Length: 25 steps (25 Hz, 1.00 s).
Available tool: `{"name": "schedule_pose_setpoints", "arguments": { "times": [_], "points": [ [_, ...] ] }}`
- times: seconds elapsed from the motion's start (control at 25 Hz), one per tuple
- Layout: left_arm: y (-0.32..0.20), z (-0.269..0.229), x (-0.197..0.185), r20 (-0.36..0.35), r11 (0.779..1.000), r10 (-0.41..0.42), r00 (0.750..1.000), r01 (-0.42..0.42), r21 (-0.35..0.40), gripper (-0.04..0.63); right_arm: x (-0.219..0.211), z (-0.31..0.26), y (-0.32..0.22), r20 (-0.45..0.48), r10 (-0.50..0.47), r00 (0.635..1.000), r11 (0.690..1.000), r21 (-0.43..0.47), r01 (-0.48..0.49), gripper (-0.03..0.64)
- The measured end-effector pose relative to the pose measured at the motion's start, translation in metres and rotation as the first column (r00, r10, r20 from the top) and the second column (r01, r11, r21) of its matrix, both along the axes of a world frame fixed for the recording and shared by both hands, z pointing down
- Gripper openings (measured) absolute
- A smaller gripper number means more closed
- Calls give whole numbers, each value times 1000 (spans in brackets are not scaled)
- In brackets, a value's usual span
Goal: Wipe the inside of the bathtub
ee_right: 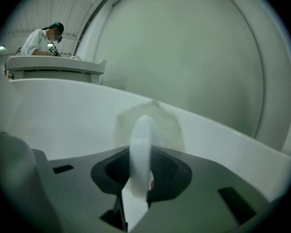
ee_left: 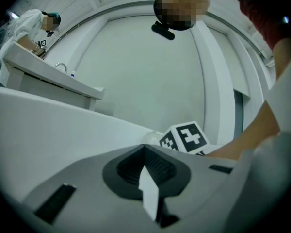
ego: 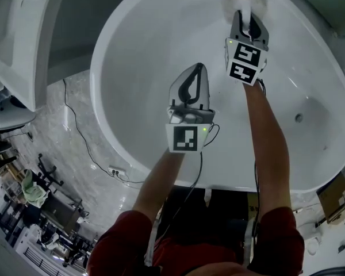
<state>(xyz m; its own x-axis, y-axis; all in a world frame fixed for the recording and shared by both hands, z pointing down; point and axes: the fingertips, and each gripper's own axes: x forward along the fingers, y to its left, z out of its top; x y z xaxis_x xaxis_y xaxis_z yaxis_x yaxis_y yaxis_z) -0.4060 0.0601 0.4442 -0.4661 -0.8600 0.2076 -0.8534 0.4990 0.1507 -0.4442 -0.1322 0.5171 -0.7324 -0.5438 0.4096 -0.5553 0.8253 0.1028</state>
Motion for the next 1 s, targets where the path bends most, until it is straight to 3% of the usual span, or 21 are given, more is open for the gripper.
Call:
{"name": "schedule_pose_setpoints", "arguments": {
  "times": [0.24,0.52,0.72,1.0],
  "points": [
    [-11,-29,4,18,999,24,1000,-24,33,15,56,-36,16,42,37,998,999,-31,-36,92],
    [-26,-103,47,67,990,112,991,-117,76,15,155,-120,57,91,145,985,986,-102,-135,92],
    [-28,-172,103,120,962,227,967,-241,128,15,231,-198,85,166,239,957,970,-89,-226,92],
    [17,-254,192,162,918,342,925,-366,150,15,329,-295,151,220,304,927,952,-38,-303,92]
  ]
}}
